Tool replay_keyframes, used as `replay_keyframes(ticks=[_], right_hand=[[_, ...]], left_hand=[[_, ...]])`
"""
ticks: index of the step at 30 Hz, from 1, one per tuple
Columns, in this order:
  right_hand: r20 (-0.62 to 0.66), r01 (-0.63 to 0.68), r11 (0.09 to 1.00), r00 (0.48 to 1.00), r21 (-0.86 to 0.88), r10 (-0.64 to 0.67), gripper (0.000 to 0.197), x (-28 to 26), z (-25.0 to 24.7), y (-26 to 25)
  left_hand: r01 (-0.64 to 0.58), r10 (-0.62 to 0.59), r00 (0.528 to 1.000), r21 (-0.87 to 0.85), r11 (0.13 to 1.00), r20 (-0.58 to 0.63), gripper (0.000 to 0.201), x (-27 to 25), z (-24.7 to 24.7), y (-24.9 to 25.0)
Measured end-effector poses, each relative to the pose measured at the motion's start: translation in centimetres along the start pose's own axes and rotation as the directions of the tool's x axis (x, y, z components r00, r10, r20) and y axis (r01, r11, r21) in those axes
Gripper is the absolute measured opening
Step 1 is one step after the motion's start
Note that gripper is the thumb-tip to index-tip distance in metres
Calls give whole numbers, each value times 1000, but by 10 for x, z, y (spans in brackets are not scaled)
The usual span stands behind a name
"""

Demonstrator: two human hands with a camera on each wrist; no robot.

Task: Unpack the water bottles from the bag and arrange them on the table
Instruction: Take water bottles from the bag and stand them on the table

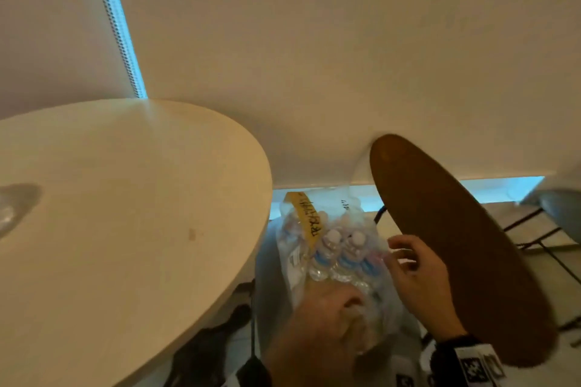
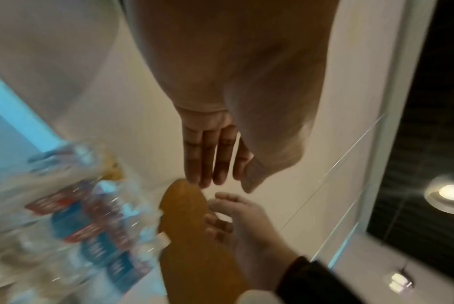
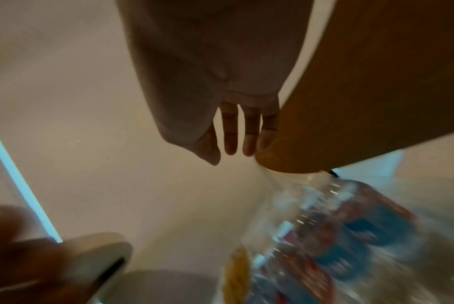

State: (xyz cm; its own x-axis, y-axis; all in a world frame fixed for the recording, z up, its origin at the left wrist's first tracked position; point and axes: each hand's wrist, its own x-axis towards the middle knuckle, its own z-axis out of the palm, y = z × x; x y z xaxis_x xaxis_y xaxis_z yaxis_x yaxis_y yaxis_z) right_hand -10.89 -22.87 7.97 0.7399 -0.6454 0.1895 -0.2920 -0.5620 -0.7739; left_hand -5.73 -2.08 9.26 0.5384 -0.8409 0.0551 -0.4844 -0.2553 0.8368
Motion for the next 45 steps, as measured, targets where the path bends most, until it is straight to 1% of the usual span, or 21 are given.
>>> replay_keyframes(ticks=[2,4,6,8,10,12,14,17,18,20,23,25,27,29,31,32,34,36,38,41,45], right_hand=[[40,-128,991,991,-41,129,21,6,14,29],[67,-181,975,979,-128,191,34,16,31,57],[66,-140,967,985,-211,157,41,26,44,74],[64,-101,963,991,-248,120,49,34,53,85],[83,-121,947,985,-298,152,67,40,60,93],[97,-126,928,981,-350,170,78,40,68,94],[81,-139,927,981,-348,178,80,38,73,99],[43,-149,939,984,-309,170,76,34,73,104],[21,-175,947,982,-269,187,74,31,73,107],[-17,-210,964,978,-163,210,76,26,73,111],[16,-184,976,982,-116,187,78,16,74,117],[27,-138,978,989,-159,144,66,11,70,118],[-12,-108,978,994,-176,108,58,6,63,117],[-20,-43,990,999,-137,40,60,1,54,110],[-71,29,996,997,-83,-35,52,-3,40,96],[-99,37,998,994,-54,-42,51,-3,32,85],[-122,51,999,991,-1,-50,58,-3,12,60],[-120,111,994,987,22,-107,68,-2,-11,29],[-124,172,983,979,66,-163,75,-1,-34,-6],[-132,301,946,949,116,-286,77,-1,-65,-64],[-144,480,851,877,212,-458,68,3,-93,-148]], left_hand=[[25,-26,1000,63,998,5,42,34,20,-19],[86,-78,994,107,991,-78,57,71,43,-37],[132,-98,974,158,979,-202,52,101,60,-56],[187,-130,969,282,941,-209,61,126,67,-67],[225,-151,971,504,834,-184,78,143,72,-66],[238,-180,971,571,785,-156,85,149,79,-66],[250,-195,968,557,792,-157,83,153,88,-66],[213,-125,974,569,794,-191,86,154,91,-67],[214,-135,975,592,777,-176,87,153,90,-65],[196,-98,976,601,775,-192,87,149,91,-68],[106,-26,989,581,807,-144,79,140,97,-78],[76,-32,995,513,855,-94,72,133,97,-74],[83,-54,995,406,910,-83,64,125,94,-69],[115,-75,988,314,942,-135,52,118,89,-65],[125,-69,970,233,964,-234,43,109,80,-58],[130,-74,959,193,973,-273,41,103,75,-53],[138,-96,934,100,985,-345,44,90,61,-39],[105,-91,901,9,994,-425,47,77,45,-20],[60,-83,853,-61,996,-516,48,61,25,5],[37,-76,786,-76,996,-614,48,37,-9,46],[-31,39,694,24,999,-719,48,0,-53,96]])
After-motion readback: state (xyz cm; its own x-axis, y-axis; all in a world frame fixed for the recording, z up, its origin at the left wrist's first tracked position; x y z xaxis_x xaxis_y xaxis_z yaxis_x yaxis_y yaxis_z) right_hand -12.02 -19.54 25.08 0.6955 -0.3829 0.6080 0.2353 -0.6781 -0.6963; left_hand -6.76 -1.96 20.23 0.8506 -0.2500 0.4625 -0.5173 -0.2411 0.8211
